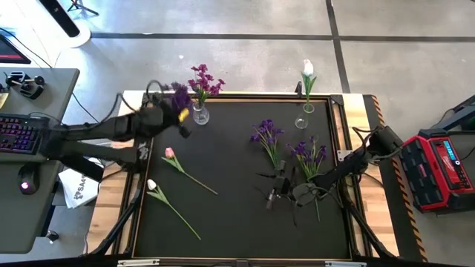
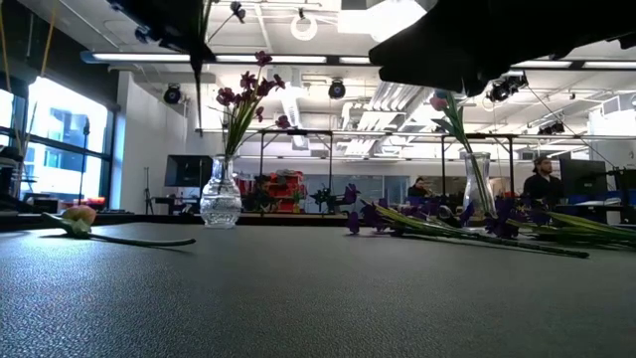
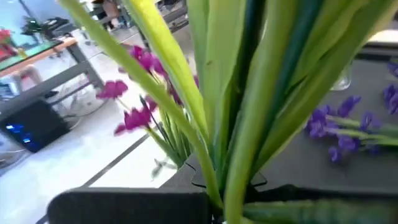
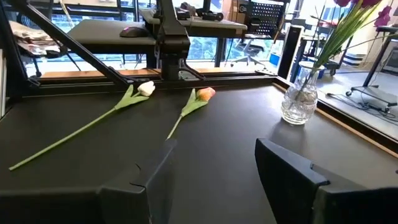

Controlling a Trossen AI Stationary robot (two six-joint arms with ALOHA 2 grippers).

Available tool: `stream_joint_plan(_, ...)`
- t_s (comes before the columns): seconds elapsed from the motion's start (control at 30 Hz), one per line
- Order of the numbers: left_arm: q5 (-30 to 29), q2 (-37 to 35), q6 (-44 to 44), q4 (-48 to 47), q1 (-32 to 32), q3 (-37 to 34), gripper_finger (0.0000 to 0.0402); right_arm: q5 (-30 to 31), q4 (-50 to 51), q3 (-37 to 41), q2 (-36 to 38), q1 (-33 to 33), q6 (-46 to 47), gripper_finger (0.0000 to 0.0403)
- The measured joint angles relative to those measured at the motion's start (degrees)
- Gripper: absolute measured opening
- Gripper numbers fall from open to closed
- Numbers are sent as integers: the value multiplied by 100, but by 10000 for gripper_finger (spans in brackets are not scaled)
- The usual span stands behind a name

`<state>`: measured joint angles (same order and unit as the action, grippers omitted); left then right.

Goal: Sort flowers into vase by color
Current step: Put the left violet flowers into the left transparent vase

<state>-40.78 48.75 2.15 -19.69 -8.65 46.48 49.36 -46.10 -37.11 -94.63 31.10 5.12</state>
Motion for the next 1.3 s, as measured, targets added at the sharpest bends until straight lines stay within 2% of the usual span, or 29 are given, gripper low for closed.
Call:
stream_joint_plan(0.07, 584, 19, 194, 222, -562, 0, 6, -2, -68, -1, 0, 1, -64, 197)
stream_joint_plan(0.2, 1342, 305, 300, 574, -1490, 2, 6, -4, -132, -2, 0, 1, -100, 197)
stream_joint_plan(0.37, 2236, 855, 304, 842, -2161, 0, 6, -4, -132, -2, 0, 1, -87, 197)
stream_joint_plan(0.57, 2278, 1424, 304, 1105, -2371, -2, 8, -5, -134, -2, 0, 2, -14, 197)
stream_joint_plan(0.73, 2305, 1694, 210, 1101, -2379, -2, 27, -6, -132, -2, 0, 5, 44, 197)
stream_joint_plan(1.13, 2381, 1551, 44, 875, -2587, -2, 142, -7, -132, -2, -2, 5, 46, 197)
stream_joint_plan(1.3, 2370, 1335, -4, 624, -2631, -2, 175, -8, -132, -2, -2, 5, 46, 197)
